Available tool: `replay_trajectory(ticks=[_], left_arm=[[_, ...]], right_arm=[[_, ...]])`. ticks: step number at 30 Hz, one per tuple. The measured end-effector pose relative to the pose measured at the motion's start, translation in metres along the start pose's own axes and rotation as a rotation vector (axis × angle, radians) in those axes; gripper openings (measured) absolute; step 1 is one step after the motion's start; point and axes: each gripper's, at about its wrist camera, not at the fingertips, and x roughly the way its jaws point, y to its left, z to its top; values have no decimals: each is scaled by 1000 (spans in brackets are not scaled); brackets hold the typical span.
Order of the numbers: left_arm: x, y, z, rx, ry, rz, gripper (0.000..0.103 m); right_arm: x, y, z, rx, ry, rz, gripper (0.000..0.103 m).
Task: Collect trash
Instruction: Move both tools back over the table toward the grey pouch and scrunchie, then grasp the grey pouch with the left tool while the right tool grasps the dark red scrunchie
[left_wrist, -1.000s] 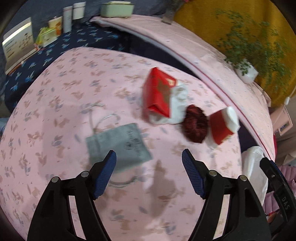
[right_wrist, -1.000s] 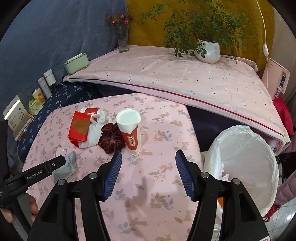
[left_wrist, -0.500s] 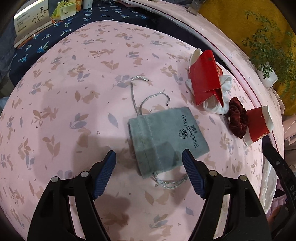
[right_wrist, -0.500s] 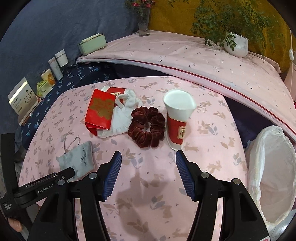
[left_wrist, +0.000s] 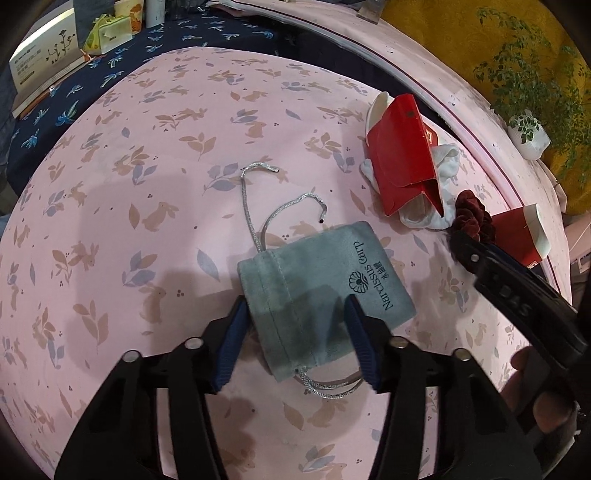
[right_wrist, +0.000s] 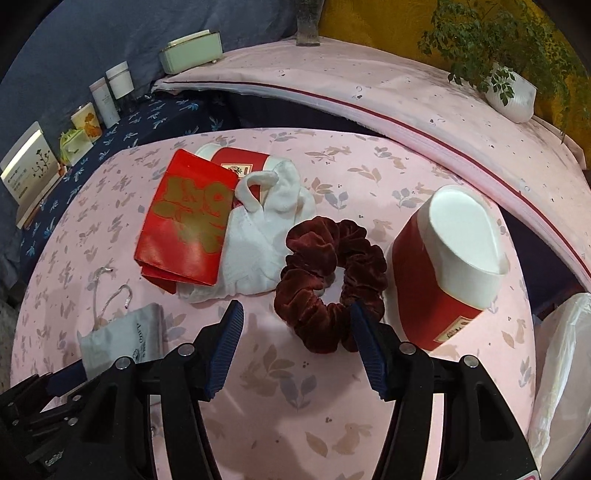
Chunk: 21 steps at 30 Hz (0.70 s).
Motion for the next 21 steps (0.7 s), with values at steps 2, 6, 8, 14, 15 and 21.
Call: replay_trajectory(ticks=[2,6,8,14,15,21], left_arm=[[1,0,2,-1,2,-4,34],[2,1,2,-6,7,-19,11],[1,-1,2,-1,5,-23,8],[-17,-9,-5,15,-18,-38,6],[-22,-11,-6,20,-24,-41,6],[-53,-33,-14,67,-49,-79,6]], right_arm=[[5,2,0,-18,2,-11,43],[4,7,-4,-65,-13,-37,23],[1,3,-6,-54,-14,-14,19],[-29,-2,-17,-26,-24,64,17],[-35,-1,-19,-21,-29,76,17],[-79,-7,-30,-6,-79,131,17]])
